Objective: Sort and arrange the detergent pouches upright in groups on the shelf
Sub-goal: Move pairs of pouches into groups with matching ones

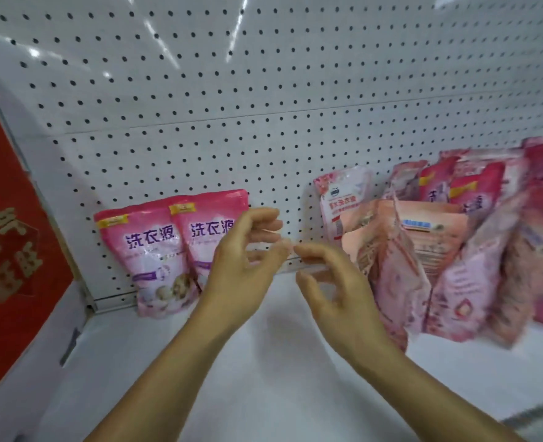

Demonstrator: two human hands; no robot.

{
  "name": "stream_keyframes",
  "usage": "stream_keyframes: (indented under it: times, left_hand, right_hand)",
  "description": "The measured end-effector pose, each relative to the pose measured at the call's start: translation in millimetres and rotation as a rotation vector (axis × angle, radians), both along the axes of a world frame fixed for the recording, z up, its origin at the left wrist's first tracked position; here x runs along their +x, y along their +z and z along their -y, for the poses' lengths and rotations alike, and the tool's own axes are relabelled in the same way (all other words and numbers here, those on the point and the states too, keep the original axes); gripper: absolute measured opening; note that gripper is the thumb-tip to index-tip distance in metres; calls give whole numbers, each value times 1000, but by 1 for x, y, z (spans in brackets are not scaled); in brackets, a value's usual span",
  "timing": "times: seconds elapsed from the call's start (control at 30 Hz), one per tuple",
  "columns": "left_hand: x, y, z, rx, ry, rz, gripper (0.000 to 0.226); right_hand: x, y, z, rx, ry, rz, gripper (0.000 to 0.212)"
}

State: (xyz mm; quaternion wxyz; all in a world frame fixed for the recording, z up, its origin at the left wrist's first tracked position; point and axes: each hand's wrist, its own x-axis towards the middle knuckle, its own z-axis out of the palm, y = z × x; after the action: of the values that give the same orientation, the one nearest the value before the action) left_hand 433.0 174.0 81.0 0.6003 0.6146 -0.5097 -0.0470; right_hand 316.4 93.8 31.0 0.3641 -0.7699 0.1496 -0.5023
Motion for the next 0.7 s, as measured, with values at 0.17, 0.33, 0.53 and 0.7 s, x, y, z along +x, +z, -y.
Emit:
stream_keyframes:
  times: [0.17,0.33,0.53,0.7]
  left_hand:
    - [-38,-17,57,218,-108,-100,32]
    - [-42,-31,76,199,-134,-377,11]
    - [-5,-41,32,136,-204,-538,18]
    - [-11,-44,19,295,-471,-600,36]
  right_hand:
    - [-48,-15,5,66,-45,26,18]
    - [-78,-31,11,89,-80,-91,36]
    - [-77,-39,-1,158,-35,-178,74]
    - [-73,-39,-13,482,55,-79,39]
